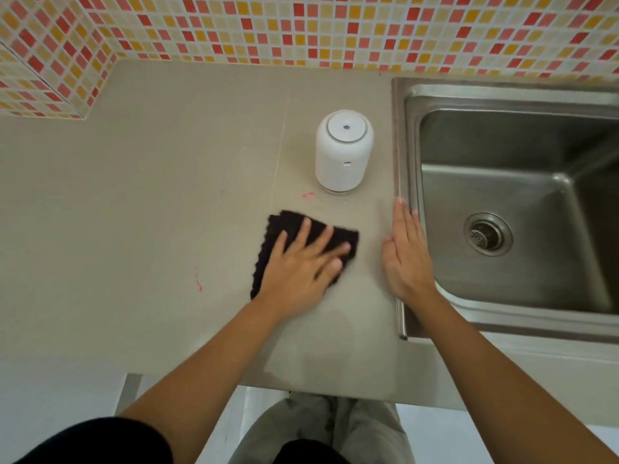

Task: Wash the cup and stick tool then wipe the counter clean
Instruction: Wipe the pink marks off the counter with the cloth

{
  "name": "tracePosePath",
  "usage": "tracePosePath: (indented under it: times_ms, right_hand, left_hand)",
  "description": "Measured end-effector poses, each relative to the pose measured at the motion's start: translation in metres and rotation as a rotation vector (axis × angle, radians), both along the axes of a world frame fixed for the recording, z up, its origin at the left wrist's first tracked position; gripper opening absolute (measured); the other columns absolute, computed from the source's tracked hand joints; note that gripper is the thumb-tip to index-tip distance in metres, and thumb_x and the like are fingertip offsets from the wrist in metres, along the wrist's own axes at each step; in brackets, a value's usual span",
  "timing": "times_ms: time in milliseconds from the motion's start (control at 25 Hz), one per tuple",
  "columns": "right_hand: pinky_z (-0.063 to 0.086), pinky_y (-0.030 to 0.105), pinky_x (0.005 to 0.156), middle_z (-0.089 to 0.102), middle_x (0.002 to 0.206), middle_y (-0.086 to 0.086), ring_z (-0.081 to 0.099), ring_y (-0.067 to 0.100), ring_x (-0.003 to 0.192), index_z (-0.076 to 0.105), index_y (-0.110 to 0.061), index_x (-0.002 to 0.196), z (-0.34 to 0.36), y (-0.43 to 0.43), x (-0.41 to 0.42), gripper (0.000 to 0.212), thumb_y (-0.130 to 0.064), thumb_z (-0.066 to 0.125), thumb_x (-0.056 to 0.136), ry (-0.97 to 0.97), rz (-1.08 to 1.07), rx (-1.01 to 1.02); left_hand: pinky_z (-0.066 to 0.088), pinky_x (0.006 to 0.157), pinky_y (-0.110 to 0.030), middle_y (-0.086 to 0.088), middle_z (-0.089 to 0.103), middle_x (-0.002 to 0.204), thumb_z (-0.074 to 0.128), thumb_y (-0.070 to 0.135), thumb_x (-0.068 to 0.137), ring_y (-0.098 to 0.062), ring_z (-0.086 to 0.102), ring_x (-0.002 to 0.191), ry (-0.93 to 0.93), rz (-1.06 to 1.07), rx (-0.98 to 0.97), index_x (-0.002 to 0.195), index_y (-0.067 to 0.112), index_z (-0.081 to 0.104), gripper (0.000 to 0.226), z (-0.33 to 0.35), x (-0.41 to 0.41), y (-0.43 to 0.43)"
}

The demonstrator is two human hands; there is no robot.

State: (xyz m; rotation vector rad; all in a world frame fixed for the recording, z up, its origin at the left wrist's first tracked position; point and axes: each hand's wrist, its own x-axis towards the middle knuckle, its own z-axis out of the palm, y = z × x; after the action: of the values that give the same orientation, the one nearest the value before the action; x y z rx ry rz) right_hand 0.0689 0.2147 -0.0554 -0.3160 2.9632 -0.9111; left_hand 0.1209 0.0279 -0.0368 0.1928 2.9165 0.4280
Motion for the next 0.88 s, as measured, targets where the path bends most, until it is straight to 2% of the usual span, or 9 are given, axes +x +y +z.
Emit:
tracePosePath:
  times_ms: [120, 200, 320, 440, 520, 600, 720, 800, 880]
  right_hand:
    - [-0.009, 0.016, 0.114, 0.000, 0.146, -0.012, -0.005, -0.003, 0.134, 0.007, -0.006, 0.147, 0.002, 0.000, 0.001, 0.062, -0.018, 0.022, 0.089, -0.015, 0.000, -0.022]
    - [-0.007, 0.018, 0.115, 0.002, 0.148, -0.011, -0.005, -0.003, 0.135, 0.007, -0.007, 0.148, 0.001, 0.001, 0.002, 0.061, -0.019, 0.022, 0.089, -0.017, 0.001, -0.041]
    - [-0.004, 0.023, 0.117, 0.005, 0.156, -0.002, -0.005, -0.001, 0.136, 0.006, -0.009, 0.149, 0.002, -0.001, 0.003, 0.061, -0.021, 0.020, 0.091, -0.035, 0.000, -0.048]
    - [-0.004, 0.025, 0.117, 0.006, 0.158, 0.004, -0.004, 0.003, 0.139, 0.005, -0.009, 0.149, 0.001, 0.000, 0.002, 0.062, -0.021, 0.020, 0.090, -0.044, -0.001, -0.038]
    - [-0.003, 0.027, 0.118, 0.006, 0.158, 0.003, -0.002, 0.013, 0.145, 0.006, -0.010, 0.149, -0.003, 0.002, 0.001, 0.062, -0.022, 0.020, 0.089, -0.047, -0.006, -0.024]
    - [-0.002, 0.029, 0.119, 0.006, 0.159, 0.004, 0.001, 0.019, 0.146, 0.006, -0.011, 0.149, -0.007, 0.003, 0.000, 0.063, -0.022, 0.020, 0.089, -0.042, -0.012, -0.005]
    - [-0.002, 0.029, 0.119, 0.006, 0.159, 0.004, 0.000, 0.020, 0.146, 0.006, -0.012, 0.149, -0.009, 0.002, -0.001, 0.063, -0.023, 0.020, 0.089, -0.056, -0.014, 0.008]
    - [-0.002, 0.031, 0.119, 0.005, 0.159, 0.004, 0.000, 0.020, 0.146, 0.004, -0.012, 0.150, -0.009, 0.003, -0.001, 0.064, -0.024, 0.019, 0.088, -0.061, -0.008, 0.030]
    - [-0.002, 0.033, 0.119, 0.005, 0.159, 0.006, 0.000, 0.020, 0.146, 0.005, -0.011, 0.149, -0.010, 0.004, -0.002, 0.064, -0.024, 0.018, 0.088, -0.054, -0.004, 0.045]
  left_hand:
    - [0.011, 0.110, -0.047, 0.013, 0.032, 0.148, 0.011, 0.059, 0.095, -0.022, 0.020, 0.142, 0.130, -0.261, -0.085, 0.133, 0.051, 0.036, 0.047, -0.010, 0.056, -0.036]
    - [0.008, 0.110, -0.044, 0.016, 0.034, 0.147, 0.004, 0.061, 0.094, -0.021, 0.022, 0.142, 0.096, -0.199, -0.082, 0.135, 0.049, 0.031, 0.051, -0.008, 0.038, -0.063]
    - [-0.002, 0.114, -0.046, 0.020, 0.020, 0.153, 0.007, 0.061, 0.090, -0.012, 0.002, 0.145, -0.026, -0.036, -0.016, 0.136, 0.053, 0.025, 0.050, 0.005, -0.006, -0.029]
    - [-0.008, 0.114, -0.042, 0.020, 0.022, 0.152, 0.011, 0.056, 0.094, -0.011, -0.002, 0.145, -0.046, -0.278, 0.028, 0.135, 0.050, 0.035, 0.048, 0.004, 0.025, -0.002]
    - [0.000, 0.113, -0.042, 0.018, 0.032, 0.147, 0.011, 0.055, 0.096, -0.014, 0.010, 0.143, 0.055, -0.386, 0.036, 0.132, 0.047, 0.042, 0.049, -0.003, 0.058, -0.037]
    - [0.008, 0.113, -0.048, 0.016, 0.030, 0.149, 0.013, 0.059, 0.094, -0.018, 0.015, 0.143, 0.100, -0.317, -0.053, 0.136, 0.048, 0.034, 0.048, -0.010, 0.047, -0.066]
    - [0.004, 0.110, -0.065, 0.010, 0.007, 0.158, 0.019, 0.067, 0.087, -0.025, -0.002, 0.146, 0.050, -0.003, -0.147, 0.142, 0.052, 0.011, 0.057, -0.008, 0.011, -0.035]
    - [-0.001, 0.107, -0.067, 0.006, -0.002, 0.159, 0.020, 0.067, 0.087, -0.030, -0.008, 0.145, 0.011, 0.011, -0.141, 0.143, 0.051, 0.005, 0.060, -0.003, 0.020, 0.000]
    - [0.009, 0.108, -0.066, 0.005, 0.008, 0.158, 0.020, 0.059, 0.091, -0.030, 0.003, 0.145, 0.032, -0.045, -0.154, 0.144, 0.047, 0.013, 0.054, -0.008, 0.045, -0.003]
